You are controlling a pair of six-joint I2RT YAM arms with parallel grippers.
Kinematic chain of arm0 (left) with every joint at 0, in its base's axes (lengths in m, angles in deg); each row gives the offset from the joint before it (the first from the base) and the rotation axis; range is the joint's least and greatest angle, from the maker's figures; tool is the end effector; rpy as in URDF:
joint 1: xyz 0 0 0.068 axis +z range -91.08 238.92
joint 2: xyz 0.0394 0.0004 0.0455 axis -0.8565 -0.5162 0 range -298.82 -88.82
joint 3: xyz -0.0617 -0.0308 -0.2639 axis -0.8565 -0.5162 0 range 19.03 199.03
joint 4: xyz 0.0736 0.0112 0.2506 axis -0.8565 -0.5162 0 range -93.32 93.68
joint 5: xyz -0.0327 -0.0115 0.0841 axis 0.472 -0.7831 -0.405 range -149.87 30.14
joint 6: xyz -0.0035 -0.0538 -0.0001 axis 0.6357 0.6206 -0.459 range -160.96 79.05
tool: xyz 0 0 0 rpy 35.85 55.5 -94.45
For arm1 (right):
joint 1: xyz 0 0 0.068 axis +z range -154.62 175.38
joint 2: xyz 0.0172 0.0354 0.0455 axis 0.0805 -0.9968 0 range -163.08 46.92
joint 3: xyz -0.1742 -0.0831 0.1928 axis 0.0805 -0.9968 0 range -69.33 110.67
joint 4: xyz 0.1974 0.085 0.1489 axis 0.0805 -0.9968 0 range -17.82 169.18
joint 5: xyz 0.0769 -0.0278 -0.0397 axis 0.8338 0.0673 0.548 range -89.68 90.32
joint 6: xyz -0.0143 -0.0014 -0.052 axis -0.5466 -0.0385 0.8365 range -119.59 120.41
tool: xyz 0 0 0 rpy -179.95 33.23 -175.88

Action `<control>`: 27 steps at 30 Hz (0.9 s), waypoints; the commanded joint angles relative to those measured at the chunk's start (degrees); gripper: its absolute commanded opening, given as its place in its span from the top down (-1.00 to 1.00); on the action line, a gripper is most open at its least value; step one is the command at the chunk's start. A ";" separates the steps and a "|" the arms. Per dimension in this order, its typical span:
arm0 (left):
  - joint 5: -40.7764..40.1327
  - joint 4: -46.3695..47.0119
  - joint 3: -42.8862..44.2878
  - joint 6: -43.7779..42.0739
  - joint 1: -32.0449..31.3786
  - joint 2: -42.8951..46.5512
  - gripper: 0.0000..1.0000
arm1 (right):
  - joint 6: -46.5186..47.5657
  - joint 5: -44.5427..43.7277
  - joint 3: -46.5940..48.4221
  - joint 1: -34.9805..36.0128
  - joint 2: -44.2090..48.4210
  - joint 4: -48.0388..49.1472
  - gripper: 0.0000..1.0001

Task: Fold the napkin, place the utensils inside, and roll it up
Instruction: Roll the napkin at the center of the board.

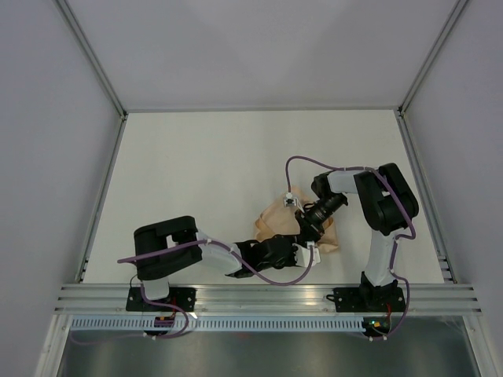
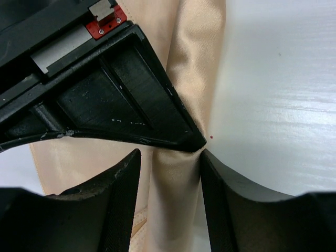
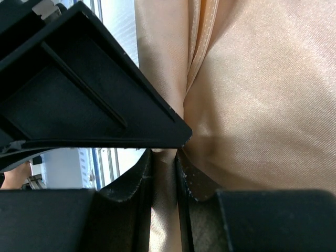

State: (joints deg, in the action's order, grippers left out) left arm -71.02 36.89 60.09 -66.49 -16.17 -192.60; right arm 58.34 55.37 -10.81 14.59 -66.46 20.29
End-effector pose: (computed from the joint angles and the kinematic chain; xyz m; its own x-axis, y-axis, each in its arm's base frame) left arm 0.0950 -0.3299 0.1259 0.2757 0.6084 -0.7442 0.8710 0.1693 0.4611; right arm 0.2518 0.1186 0.1036 -0.5635 -0.7103 -0.4218 -0.6669 0.0898 0.7397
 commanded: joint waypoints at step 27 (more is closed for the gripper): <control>22.05 -15.72 3.24 11.39 7.06 -3.70 0.95 | -2.20 -12.95 -3.41 -0.48 10.71 12.93 -0.32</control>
State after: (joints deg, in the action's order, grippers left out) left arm -54.70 30.95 64.59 -60.86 -10.38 -194.09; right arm 54.82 50.93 -13.52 14.56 -58.40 20.96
